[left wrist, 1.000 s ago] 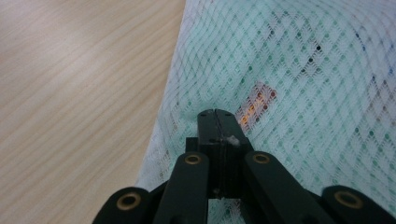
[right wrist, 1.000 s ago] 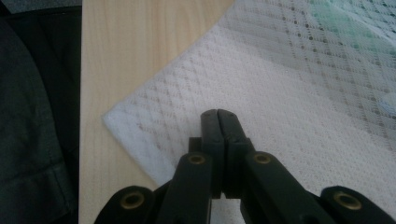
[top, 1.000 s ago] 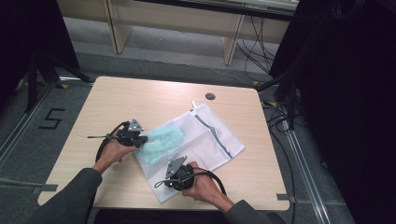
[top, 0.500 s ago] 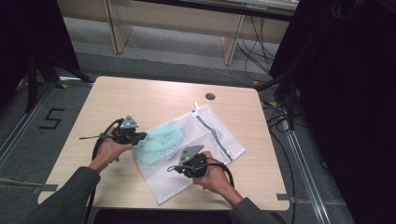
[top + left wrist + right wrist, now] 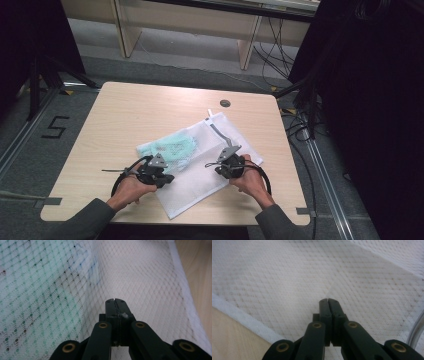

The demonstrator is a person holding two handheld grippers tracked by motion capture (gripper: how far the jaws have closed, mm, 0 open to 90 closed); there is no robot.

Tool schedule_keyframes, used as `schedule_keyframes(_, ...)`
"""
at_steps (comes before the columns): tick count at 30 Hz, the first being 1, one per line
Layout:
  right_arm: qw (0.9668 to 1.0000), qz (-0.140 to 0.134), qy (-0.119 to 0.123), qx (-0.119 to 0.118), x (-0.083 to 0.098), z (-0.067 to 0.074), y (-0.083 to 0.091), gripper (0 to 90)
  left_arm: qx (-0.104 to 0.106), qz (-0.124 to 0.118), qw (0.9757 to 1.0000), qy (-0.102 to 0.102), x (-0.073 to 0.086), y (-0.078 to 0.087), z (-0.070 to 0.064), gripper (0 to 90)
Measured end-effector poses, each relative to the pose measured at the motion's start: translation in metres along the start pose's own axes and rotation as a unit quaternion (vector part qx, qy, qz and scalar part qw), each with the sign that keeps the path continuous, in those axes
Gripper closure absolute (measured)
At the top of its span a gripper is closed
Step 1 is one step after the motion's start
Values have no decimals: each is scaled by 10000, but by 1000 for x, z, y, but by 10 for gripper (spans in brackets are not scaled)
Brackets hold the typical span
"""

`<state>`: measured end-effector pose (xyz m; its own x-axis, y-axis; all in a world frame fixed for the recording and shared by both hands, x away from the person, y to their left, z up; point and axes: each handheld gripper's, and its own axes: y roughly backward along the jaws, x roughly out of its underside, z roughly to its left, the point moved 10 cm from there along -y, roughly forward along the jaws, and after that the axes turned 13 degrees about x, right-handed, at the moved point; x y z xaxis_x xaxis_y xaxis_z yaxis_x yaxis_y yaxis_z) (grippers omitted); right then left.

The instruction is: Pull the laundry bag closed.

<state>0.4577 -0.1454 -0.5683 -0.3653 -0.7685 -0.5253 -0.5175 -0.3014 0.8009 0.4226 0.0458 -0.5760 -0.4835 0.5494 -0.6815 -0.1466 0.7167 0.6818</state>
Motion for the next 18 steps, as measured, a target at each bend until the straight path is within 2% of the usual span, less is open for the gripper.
schedule_keyframes(2,9999,26,122,-32,2,3,-3,900,-120,65,9999,-2,4,0,8,893)
schedule_keyframes(3,9996,150,240,-92,5,5,-4,900,-153,37,9999,32,5,1,11,894)
schedule_keyframes(4,9993,112,357,-65,5,6,-5,900,-217,24,9997,83,6,3,15,894)
schedule_keyframes(5,9991,200,363,-23,5,8,-3,900,-257,8,9997,61,6,4,19,894)
schedule_keyframes(6,9986,131,504,-30,4,11,-4,900,-267,23,9996,119,8,8,22,895)
schedule_keyframes(8,9985,139,534,-61,3,13,-3,900,-312,19,9994,159,8,10,25,895)
schedule_keyframes(10,9974,159,693,-84,2,18,-2,900,-356,-1,9991,214,9,12,29,896)
schedule_keyframes(12,9972,153,719,-119,1,23,-1,900,-429,-57,9987,261,9,14,34,896)
schedule_keyframes(14,9970,136,752,-154,0,25,-1,900,-488,26,9986,209,10,18,40,897)
schedule_keyframes(15,9969,141,749,-213,0,28,0,900,-474,37,9985,276,11,19,42,896)
schedule_keyframes(18,9960,101,824,-337,-4,40,1,900,-577,42,9979,302,12,25,51,897)
